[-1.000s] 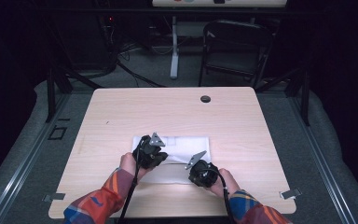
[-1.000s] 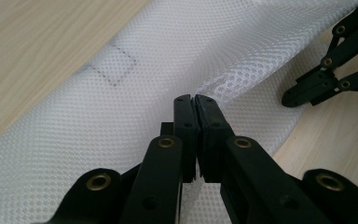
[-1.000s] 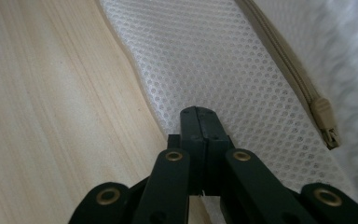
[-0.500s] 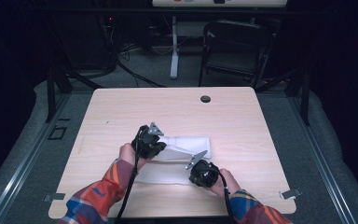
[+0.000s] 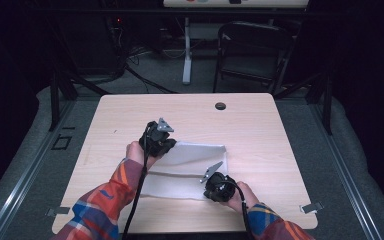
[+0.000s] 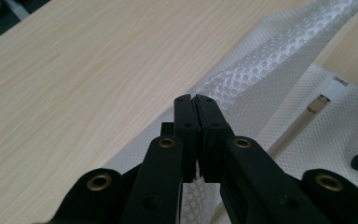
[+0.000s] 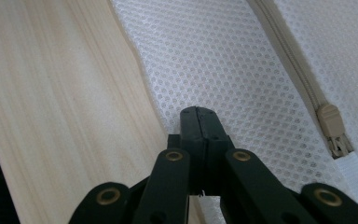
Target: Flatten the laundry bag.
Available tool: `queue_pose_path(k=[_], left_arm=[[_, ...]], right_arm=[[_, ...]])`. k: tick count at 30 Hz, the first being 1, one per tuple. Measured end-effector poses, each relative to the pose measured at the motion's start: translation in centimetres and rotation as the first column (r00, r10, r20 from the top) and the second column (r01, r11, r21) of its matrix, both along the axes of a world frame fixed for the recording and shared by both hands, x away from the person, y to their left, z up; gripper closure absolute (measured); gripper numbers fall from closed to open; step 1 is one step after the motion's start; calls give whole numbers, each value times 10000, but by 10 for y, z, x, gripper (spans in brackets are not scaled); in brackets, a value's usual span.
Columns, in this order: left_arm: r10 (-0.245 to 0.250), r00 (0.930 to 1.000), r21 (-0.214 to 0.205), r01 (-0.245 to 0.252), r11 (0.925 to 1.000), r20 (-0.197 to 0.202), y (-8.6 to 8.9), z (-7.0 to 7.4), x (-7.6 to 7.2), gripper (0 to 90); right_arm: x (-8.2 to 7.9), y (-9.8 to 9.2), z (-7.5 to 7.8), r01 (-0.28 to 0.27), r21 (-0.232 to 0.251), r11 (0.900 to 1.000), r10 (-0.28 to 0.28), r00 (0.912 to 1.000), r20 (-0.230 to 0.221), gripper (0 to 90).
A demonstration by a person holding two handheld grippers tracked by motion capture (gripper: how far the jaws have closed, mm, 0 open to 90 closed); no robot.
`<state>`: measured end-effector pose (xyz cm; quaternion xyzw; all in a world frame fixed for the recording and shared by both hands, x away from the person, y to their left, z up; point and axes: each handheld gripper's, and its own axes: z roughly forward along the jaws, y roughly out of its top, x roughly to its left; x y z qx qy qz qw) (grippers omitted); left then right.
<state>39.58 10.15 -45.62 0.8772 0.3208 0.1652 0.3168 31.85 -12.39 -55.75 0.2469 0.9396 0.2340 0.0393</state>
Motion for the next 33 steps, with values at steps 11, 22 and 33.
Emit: queue_pose_path(k=[11, 22, 33], left_arm=[[216, 9991, 151, -222, 9996, 367, 0, 13, 12, 879], [354, 9972, 312, -375, 9988, 652, -4, 23, 24, 879], [455, 9942, 599, -515, 9969, 971, -11, 27, 36, 879]], right_arm=[[-4, -1, 1, -141, -70, 9999, 139, 9997, -182, 900], [-10, -5, 2, -401, -189, 9990, 390, 9978, -540, 900], [-16, -8, 3, -618, -250, 9978, 596, 9948, -831, 900]])
